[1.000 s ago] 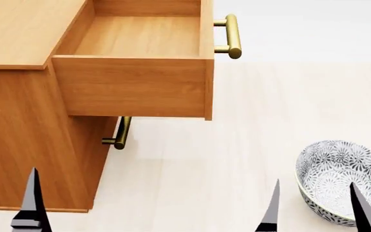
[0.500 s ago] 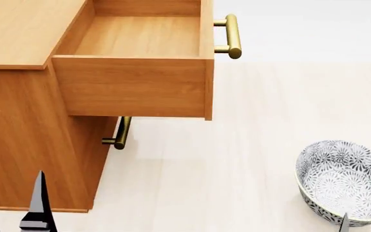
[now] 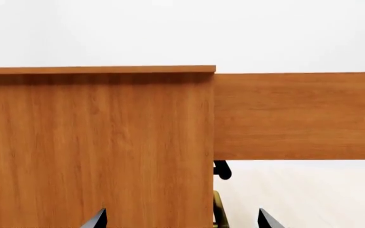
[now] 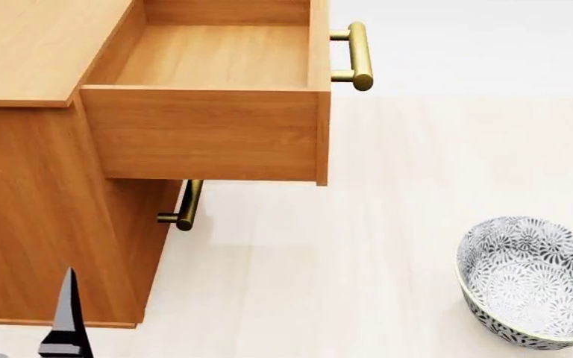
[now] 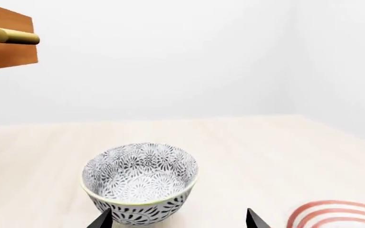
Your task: Put the ketchup in the top drawer of the cabinet.
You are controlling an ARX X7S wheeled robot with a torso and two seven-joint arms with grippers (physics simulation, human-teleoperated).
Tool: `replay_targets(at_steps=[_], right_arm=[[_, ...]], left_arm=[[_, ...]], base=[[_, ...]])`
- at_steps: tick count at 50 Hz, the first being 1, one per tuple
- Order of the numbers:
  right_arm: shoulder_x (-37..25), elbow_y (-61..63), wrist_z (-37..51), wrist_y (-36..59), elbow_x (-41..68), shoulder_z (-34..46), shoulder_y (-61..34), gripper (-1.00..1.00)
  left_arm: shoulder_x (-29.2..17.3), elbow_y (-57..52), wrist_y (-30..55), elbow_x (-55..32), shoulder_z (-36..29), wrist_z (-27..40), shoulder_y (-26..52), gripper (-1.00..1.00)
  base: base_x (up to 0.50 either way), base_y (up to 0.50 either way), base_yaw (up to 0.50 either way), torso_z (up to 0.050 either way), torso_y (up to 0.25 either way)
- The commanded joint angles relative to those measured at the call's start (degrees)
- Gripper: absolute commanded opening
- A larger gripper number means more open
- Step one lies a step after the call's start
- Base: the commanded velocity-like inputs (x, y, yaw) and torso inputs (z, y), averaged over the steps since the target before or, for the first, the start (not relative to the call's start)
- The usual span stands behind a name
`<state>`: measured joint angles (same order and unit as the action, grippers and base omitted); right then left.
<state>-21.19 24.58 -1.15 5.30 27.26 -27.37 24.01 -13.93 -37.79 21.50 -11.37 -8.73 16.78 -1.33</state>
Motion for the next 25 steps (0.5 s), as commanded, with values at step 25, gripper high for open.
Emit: replay_targets(at_steps=[25], right_arm=[[3.44, -5.64, -13.78, -14.27, 2.66, -3.67, 10.14, 1.0]], left_arm=[[-0.89, 0.41, 0.06, -0.23, -1.67, 2.15, 0.12, 1.0]], base=[[0.0, 0.0, 0.0, 0.0, 0.0]])
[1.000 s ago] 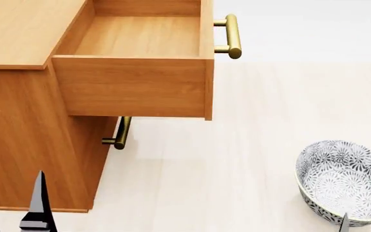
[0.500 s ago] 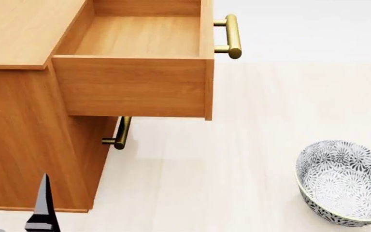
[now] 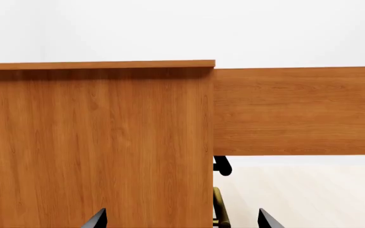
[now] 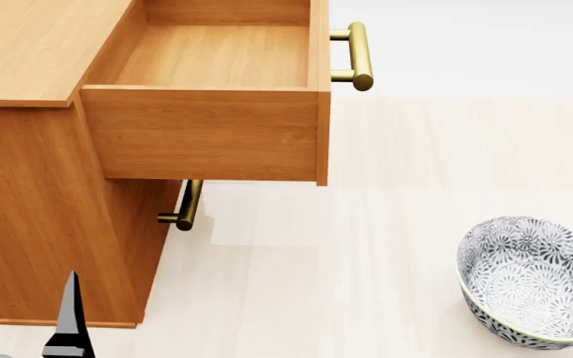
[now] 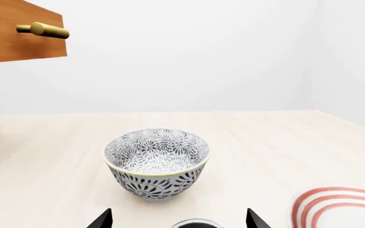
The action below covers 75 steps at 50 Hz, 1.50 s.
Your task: Put the ketchup in the top drawer of the cabinet.
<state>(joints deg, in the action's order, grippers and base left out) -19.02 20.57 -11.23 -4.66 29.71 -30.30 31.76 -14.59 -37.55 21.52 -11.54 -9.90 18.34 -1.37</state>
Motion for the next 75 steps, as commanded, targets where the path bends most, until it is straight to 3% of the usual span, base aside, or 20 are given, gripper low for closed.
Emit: replay_targets(at_steps=[1, 75], right_arm=[[1.42, -1.86, -3.84, -4.67, -0.05, -0.75, 2.43, 1.0], [3.67, -19.64, -6.18, -10.46, -2.11, 1.49, -7.45, 1.0]], left_arm=[[-0.24, 0.24, -0.03, -0.11, -0.54, 0.6, 0.18, 1.0], [-1.78, 5.0, -3.09, -2.78, -0.25, 2.22, 0.25, 1.0]], base=[[0.0, 0.0, 0.0, 0.0, 0.0], [0.0, 0.0, 0.0, 0.0, 0.0]])
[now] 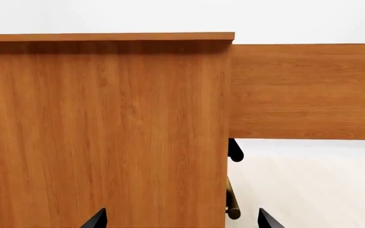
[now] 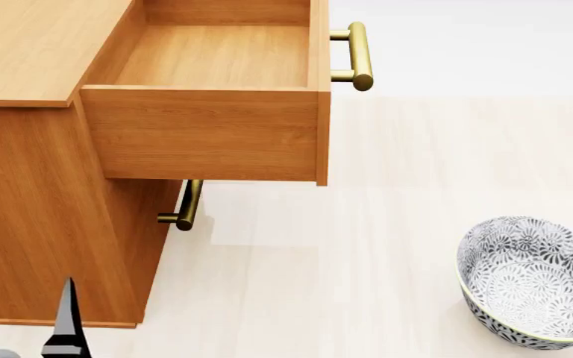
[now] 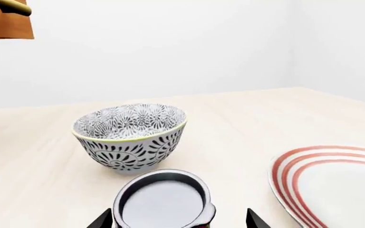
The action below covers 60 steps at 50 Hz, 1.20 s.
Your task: Put the ketchup in the top drawer of the cabinet.
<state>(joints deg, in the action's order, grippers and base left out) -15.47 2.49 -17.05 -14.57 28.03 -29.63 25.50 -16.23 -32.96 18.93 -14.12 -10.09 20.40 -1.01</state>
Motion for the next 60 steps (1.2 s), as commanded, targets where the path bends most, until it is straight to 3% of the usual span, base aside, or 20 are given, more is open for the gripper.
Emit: replay_targets(at_steps=[1, 35, 36, 52, 60], right_arm=[[0.11, -1.33, -0.26, -0.42, -0.38, 0.82, -1.15, 1.0], [-0.69, -3.44, 0.63, 0.32, -1.96, 2.69, -4.11, 1.0], [-0.55, -3.9, 0.42, -0.42, -1.99, 2.53, -4.23, -1.0], [-0.75, -4.21, 0.14, -0.71, -1.6, 2.66, -4.36, -1.0], [-2.19, 4.54, 5.0, 4.19, -1.39, 1.46, -3.01, -1.0]], left_arm=[[-0.16, 0.48, -0.57, -0.19, -0.07, 0.18, -0.12, 1.0], [-0.57, 1.69, -1.09, -1.21, -0.24, 0.68, 0.32, 1.0], [-0.61, 1.58, -1.04, -1.25, -0.24, 0.7, 0.35, 1.0], [-0.88, 1.65, -1.05, -1.32, -0.33, 1.29, 0.5, 1.0], [-1.05, 1.66, -1.36, -1.5, -0.38, 1.35, 0.42, 1.0]], base=[[0.0, 0.0, 0.0, 0.0, 0.0], [0.0, 0.0, 0.0, 0.0, 0.0], [0.0, 0.0, 0.0, 0.0, 0.0], [0.0, 0.0, 0.0, 0.0, 0.0], [0.0, 0.0, 0.0, 0.0, 0.0]])
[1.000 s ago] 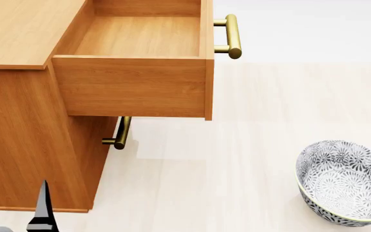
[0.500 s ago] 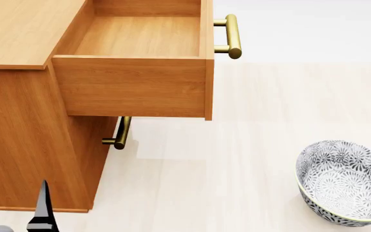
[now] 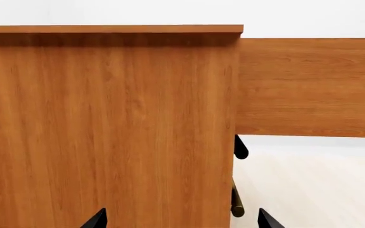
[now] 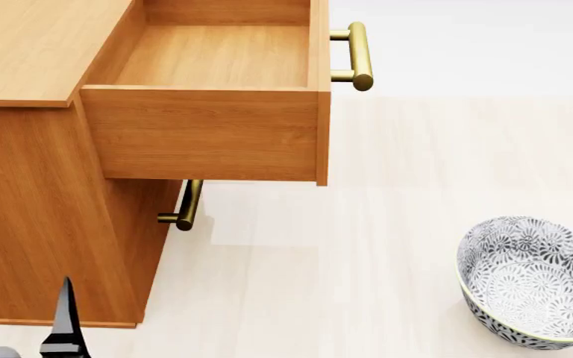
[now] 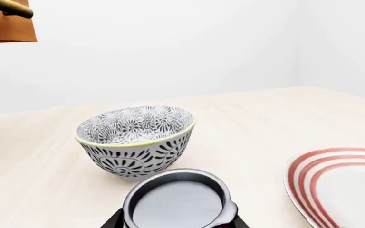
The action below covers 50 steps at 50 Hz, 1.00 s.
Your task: Put the ketchup in the top drawer of the cabinet.
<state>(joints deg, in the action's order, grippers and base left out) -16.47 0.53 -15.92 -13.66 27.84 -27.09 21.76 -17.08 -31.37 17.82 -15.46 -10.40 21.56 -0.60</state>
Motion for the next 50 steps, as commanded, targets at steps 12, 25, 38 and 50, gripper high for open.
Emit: replay_targets(at_steps=[12, 25, 38, 50], right_arm=[[-5.5, 20.58, 11.79, 14.62, 1.62, -2.49, 0.88, -1.0], [-13.37, 31.01, 20.47, 28.28, 8.56, -5.54, -3.42, -1.0], [-21.96, 37.71, 29.97, 40.32, 16.38, -7.26, -11.77, -1.0], [-29.65, 39.21, 36.5, 47.38, 23.79, -3.54, -24.54, -1.0]], left_arm=[[-0.62, -0.49, 0.05, -0.91, 0.09, 0.28, 0.07, 1.0], [-0.67, 0.58, -0.59, -1.61, 0.27, 0.17, 0.29, 1.0], [-0.84, 1.25, -0.15, -2.17, 0.06, 0.15, 1.16, 1.0], [-0.69, 2.38, -0.68, -2.37, -0.06, 0.28, 1.59, 1.0]], base=[[0.0, 0.0, 0.0, 0.0, 0.0], [0.0, 0.0, 0.0, 0.0, 0.0], [0.0, 0.0, 0.0, 0.0, 0.0], [0.0, 0.0, 0.0, 0.0, 0.001]])
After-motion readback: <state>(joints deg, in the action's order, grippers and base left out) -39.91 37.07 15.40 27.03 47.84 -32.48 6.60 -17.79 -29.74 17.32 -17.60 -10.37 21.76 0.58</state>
